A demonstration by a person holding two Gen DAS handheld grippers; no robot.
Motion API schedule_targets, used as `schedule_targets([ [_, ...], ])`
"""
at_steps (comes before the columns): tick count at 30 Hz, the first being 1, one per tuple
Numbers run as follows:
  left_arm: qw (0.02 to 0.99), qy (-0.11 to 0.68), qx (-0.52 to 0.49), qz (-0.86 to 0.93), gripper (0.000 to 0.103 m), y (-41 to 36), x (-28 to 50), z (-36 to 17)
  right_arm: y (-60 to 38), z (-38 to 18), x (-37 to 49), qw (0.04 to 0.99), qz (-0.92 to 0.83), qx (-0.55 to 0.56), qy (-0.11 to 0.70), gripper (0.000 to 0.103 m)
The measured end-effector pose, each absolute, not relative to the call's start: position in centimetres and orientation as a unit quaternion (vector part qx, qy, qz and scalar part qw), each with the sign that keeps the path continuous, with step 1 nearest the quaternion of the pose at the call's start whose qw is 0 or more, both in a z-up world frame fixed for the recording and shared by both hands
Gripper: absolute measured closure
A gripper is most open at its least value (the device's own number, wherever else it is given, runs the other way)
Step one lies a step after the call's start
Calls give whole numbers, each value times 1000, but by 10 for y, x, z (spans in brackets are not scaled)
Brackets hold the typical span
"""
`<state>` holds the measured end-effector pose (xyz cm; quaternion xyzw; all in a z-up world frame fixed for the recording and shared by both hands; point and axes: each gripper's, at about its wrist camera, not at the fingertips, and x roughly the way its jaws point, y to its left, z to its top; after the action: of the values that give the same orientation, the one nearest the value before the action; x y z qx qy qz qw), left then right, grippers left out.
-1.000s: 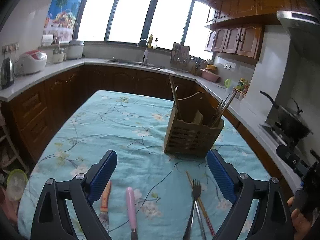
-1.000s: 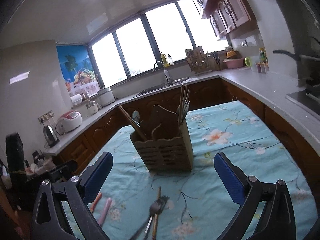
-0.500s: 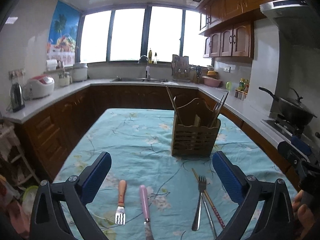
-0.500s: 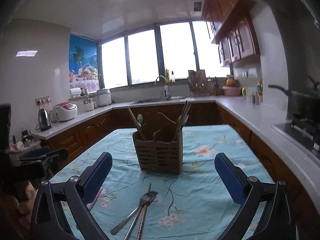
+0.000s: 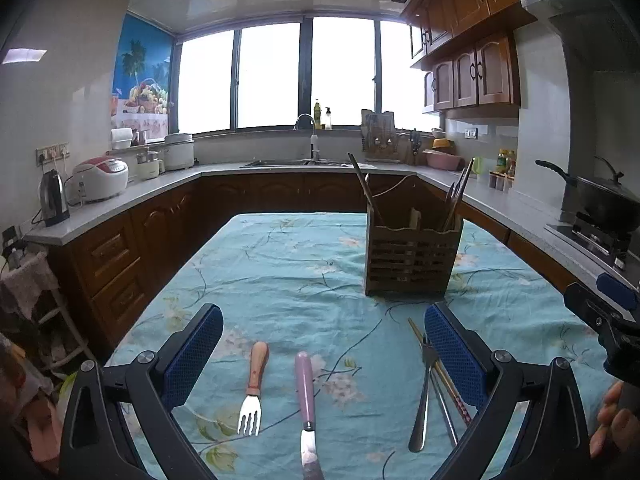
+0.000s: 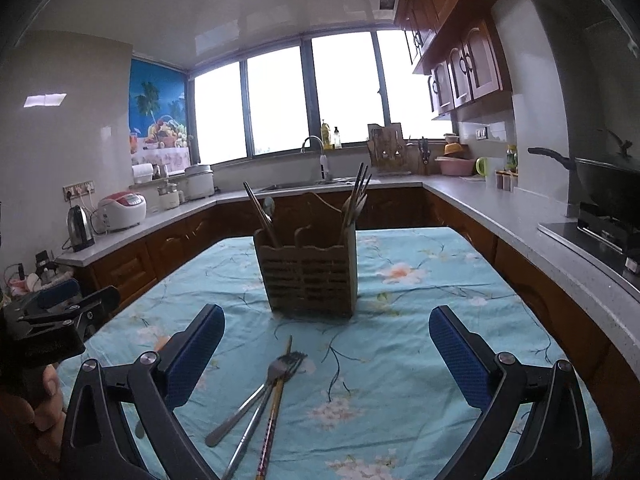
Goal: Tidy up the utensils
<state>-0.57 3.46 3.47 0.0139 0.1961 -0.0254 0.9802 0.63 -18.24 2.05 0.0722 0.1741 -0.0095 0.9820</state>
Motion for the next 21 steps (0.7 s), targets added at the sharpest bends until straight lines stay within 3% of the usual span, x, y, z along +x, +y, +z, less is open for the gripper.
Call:
schedule_targets([
  [21, 984, 176, 22, -17, 1, 34, -13, 28, -176, 21, -7, 988, -2, 74, 138, 0],
])
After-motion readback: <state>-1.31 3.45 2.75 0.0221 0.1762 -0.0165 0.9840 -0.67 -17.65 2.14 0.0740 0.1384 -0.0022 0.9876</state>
